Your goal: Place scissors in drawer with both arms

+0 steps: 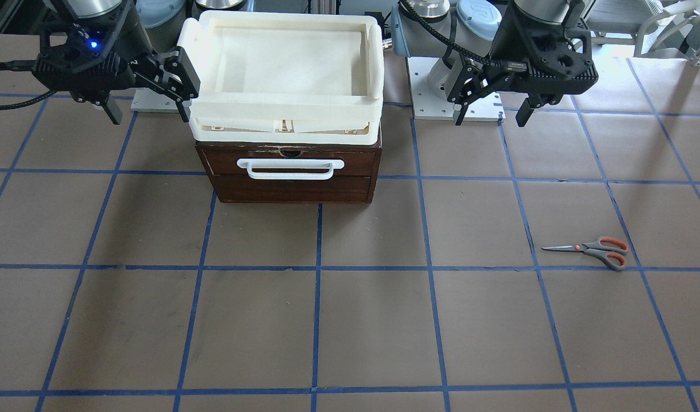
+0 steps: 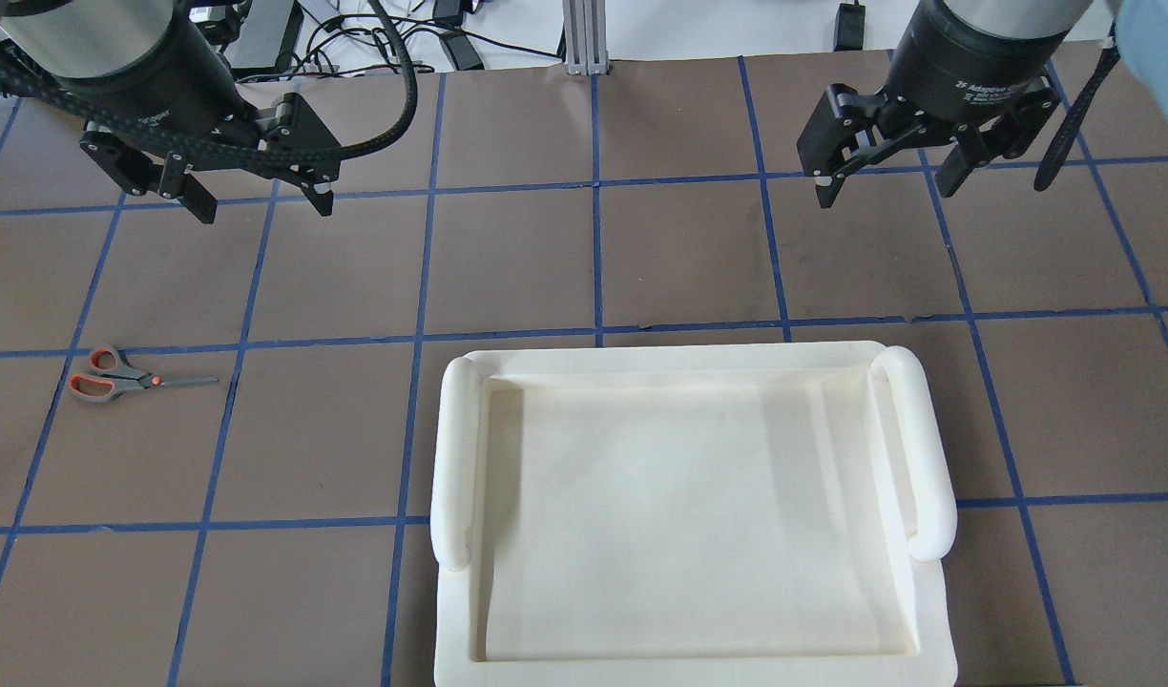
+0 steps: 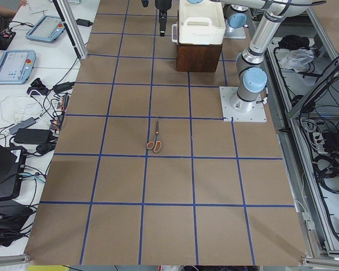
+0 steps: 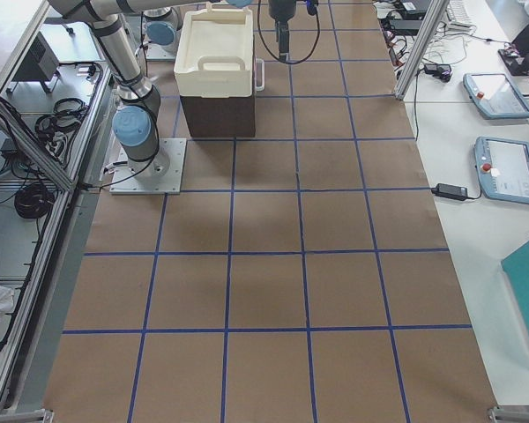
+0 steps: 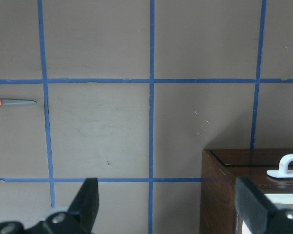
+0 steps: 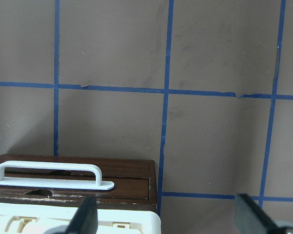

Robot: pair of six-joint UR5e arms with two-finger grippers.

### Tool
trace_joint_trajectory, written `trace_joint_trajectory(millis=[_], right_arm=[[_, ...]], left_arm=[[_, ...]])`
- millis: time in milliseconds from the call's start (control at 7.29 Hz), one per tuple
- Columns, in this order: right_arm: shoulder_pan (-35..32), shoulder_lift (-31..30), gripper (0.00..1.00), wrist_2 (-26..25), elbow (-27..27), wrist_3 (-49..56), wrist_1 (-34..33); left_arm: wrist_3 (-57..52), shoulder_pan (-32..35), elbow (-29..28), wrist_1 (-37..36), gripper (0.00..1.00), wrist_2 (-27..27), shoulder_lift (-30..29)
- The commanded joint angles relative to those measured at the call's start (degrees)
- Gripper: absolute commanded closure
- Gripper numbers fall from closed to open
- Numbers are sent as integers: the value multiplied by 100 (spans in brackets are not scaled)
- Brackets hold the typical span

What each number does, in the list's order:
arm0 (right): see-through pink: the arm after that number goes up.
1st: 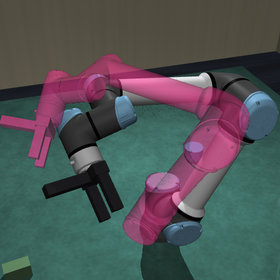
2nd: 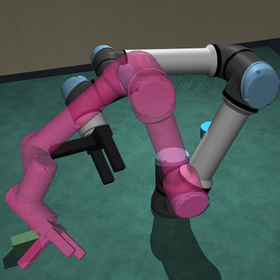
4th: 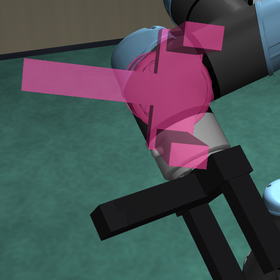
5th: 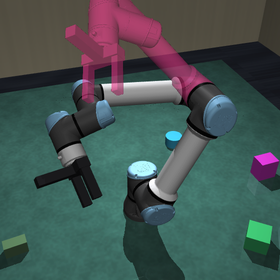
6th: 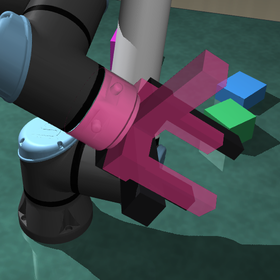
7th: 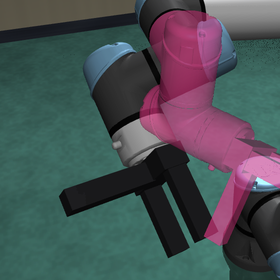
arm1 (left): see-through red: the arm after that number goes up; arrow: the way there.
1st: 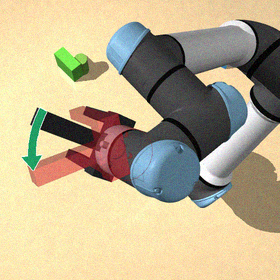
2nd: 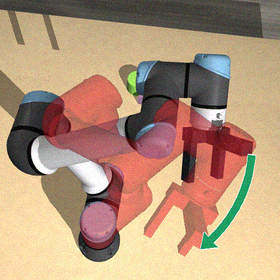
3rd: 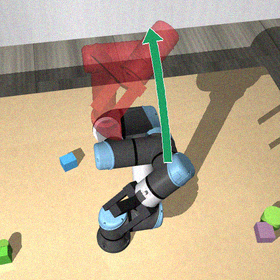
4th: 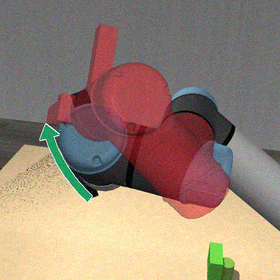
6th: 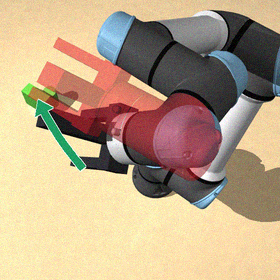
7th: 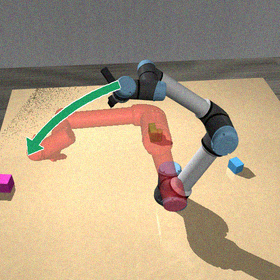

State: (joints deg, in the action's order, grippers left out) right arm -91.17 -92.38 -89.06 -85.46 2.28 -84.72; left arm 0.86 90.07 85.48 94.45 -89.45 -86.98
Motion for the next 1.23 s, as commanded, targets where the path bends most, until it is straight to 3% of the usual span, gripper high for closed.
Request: trace_joint_trajectory(millis=[0,411,685,823,1097], right_arm=[[11,-26,0,-6,12,0,61],[11,-26,0,-6,3,0,70],[-15,0,0,125,-58,79,79],[-128,27,0,500,-67,88,79],[-846,489,0,627,-216,79,0]], left_arm=[[-24,2,65,-5,0,15,23],[-365,-50,91,-75,0,-20,32],[-1663,-383,694,-451,0,-73,84],[-2564,-602,933,-836,0,-369,119],[-3911,-1286,1137,-902,6,-398,111]])
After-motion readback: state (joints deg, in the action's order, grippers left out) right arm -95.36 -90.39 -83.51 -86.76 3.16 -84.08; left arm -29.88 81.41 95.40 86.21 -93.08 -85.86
